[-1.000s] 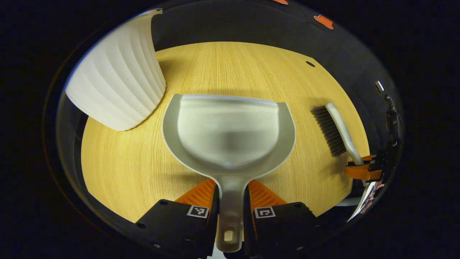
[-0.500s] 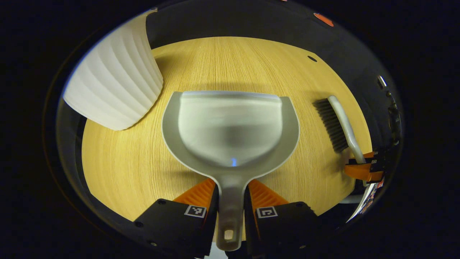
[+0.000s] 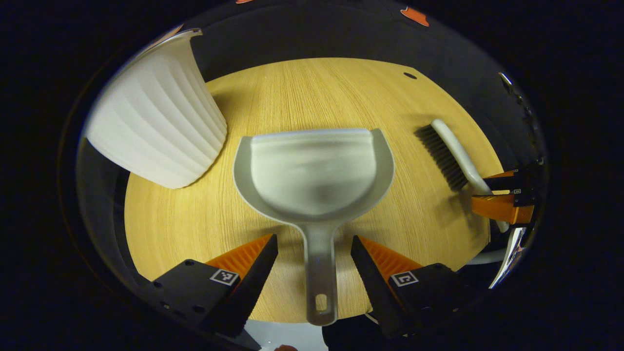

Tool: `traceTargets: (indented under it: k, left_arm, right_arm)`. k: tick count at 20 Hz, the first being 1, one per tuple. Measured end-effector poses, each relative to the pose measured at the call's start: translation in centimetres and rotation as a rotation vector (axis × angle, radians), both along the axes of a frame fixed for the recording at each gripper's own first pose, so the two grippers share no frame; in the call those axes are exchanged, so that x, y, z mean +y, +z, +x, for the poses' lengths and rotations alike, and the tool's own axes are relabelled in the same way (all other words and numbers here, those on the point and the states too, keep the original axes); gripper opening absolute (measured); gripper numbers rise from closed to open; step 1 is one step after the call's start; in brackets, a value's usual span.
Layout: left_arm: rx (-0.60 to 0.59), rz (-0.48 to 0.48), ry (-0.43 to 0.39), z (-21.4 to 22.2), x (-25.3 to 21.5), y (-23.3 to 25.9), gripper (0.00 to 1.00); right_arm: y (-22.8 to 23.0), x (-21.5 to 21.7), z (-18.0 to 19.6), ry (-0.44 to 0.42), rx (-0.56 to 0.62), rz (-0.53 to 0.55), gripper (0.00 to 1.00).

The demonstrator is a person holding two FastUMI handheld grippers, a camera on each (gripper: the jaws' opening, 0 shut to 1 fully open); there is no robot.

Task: Pick up the small broom and dustpan from the desktop, sweep the trash into the dustpan with the broom, and then empty the trash into the garbage bin.

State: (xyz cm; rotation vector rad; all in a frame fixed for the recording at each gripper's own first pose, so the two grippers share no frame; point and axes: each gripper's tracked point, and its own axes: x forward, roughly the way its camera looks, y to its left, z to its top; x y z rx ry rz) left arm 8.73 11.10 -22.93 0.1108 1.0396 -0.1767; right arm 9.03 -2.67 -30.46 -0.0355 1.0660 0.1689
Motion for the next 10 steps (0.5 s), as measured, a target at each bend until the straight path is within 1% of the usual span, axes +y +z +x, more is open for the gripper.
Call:
traceTargets:
  k: [3, 5, 6, 8, 10]
  left_arm:
    - [-0.071, -0.048, 0.049, -0.7, 1.0, 4.4, 0.97]
    - [-0.142, -0.084, 0.078, -0.4, 1.5, 8.1, 0.97]
    - [-0.195, -0.108, 0.085, -1.1, 1.7, 9.7, 0.97]
    - [-0.282, -0.172, 0.095, -2.1, 1.8, 11.2, 0.98]
    - [-0.352, -0.223, 0.111, -1.8, 2.6, 13.0, 0.99]
  right_arm:
    - [4.1, 0.6, 0.7, 0.003, -0.097, 0.031, 0.96]
    - [7.5, 1.1, 1.2, 0.004, -0.175, 0.050, 0.96]
    - [9.5, 1.4, 1.4, 0.006, -0.217, 0.063, 0.96]
    - [13.2, 2.1, 1.7, 0.013, -0.298, 0.083, 0.96]
    - [17.6, 2.7, 1.8, 0.024, -0.387, 0.103, 0.96]
